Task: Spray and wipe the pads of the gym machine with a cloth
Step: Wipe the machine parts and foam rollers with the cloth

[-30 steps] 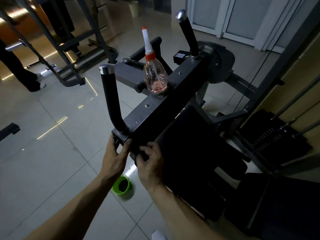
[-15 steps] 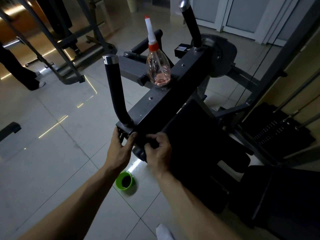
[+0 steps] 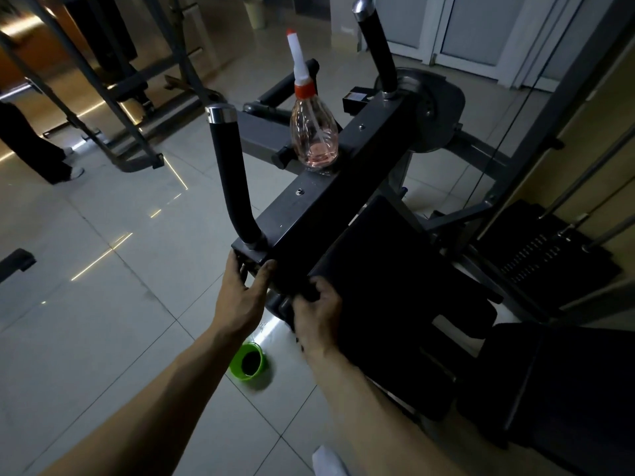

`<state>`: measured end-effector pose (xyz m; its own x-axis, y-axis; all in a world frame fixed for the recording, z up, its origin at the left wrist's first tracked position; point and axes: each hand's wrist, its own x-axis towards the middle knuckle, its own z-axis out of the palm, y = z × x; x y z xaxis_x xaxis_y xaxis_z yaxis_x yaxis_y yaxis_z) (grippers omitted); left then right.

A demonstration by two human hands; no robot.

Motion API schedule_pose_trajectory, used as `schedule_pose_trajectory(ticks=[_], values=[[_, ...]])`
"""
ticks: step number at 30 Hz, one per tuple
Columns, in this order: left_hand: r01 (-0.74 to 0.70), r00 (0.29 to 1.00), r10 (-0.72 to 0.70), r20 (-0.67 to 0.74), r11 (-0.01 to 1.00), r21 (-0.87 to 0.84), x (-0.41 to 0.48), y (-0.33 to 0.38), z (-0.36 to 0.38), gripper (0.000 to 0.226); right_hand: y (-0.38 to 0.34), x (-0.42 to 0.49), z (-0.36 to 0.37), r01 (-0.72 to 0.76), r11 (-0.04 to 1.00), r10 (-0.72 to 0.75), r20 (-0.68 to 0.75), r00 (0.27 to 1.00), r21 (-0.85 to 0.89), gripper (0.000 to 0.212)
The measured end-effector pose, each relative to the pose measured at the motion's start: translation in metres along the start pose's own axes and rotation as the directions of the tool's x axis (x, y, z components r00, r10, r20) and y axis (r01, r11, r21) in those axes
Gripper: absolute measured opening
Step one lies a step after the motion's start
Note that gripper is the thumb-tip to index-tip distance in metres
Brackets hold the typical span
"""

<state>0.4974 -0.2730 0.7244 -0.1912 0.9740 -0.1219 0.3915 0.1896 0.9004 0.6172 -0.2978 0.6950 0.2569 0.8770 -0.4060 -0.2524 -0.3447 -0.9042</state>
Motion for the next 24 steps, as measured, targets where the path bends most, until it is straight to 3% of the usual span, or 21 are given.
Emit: schedule_pose_trajectory(ticks=[3,7,9,11,14,15,17,19,21,23,24], values=[[0.01,1.0,-0.01,0.014,1.0,-0.029,0.0,0.002,-0.001,0.035,-0.022,0.041,-0.011,0.04,0.998,-0.027,-0.223,0.975,0.055,0.026],[-0.001,1.0,0.001,0.009,0.999,-0.039,0.002,-0.001,0.003,0.034,-0.035,0.065,-0.011,-0.061,0.99,0.093,-0.269,0.959,0.128,0.054],[-0.023,1.0,0.023,-0.019,1.0,-0.018,0.0,-0.003,0.006,0.031,-0.024,0.045,-0.001,-0.066,0.995,0.084,-0.305,0.949,0.069,0.049],[-0.038,0.998,0.038,-0.044,0.999,-0.011,0.001,-0.006,0.008,0.029,0.001,0.012,0.011,-0.131,0.986,0.149,-0.207,0.967,0.101,0.029],[0.012,1.0,-0.013,-0.022,0.998,-0.064,0.003,-0.01,0.004,0.041,0.021,-0.03,0.024,-0.251,0.935,0.234,0.096,0.967,0.252,0.011],[0.023,1.0,-0.023,-0.003,0.996,-0.08,0.002,-0.008,0.001,0.046,0.02,-0.033,0.025,-0.235,0.939,0.212,0.116,0.97,0.252,0.012],[0.027,1.0,-0.027,0.005,0.997,-0.075,-0.001,-0.009,-0.008,0.061,0.008,-0.024,0.024,-0.148,0.964,0.16,-0.039,0.986,0.219,0.019],[0.131,0.989,-0.137,-0.048,0.985,-0.109,-0.014,-0.012,-0.012,0.064,-0.007,-0.013,0.02,-0.042,0.987,0.072,-0.186,0.98,0.157,0.025],[0.268,0.95,-0.296,-0.1,0.936,-0.23,-0.027,-0.024,-0.012,0.044,-0.013,-0.007,0.022,0.02,0.991,0.017,-0.274,0.962,0.132,0.025],[0.402,0.886,-0.456,-0.086,0.847,-0.347,-0.045,-0.032,-0.012,0.018,-0.008,-0.011,0.029,0.005,0.998,0.014,-0.292,0.956,0.065,0.027],[0.45,0.858,-0.512,-0.053,0.796,-0.406,-0.054,-0.033,-0.012,0.017,-0.002,-0.015,0.031,0.002,1.0,-0.005,-0.248,0.969,-0.011,0.027]])
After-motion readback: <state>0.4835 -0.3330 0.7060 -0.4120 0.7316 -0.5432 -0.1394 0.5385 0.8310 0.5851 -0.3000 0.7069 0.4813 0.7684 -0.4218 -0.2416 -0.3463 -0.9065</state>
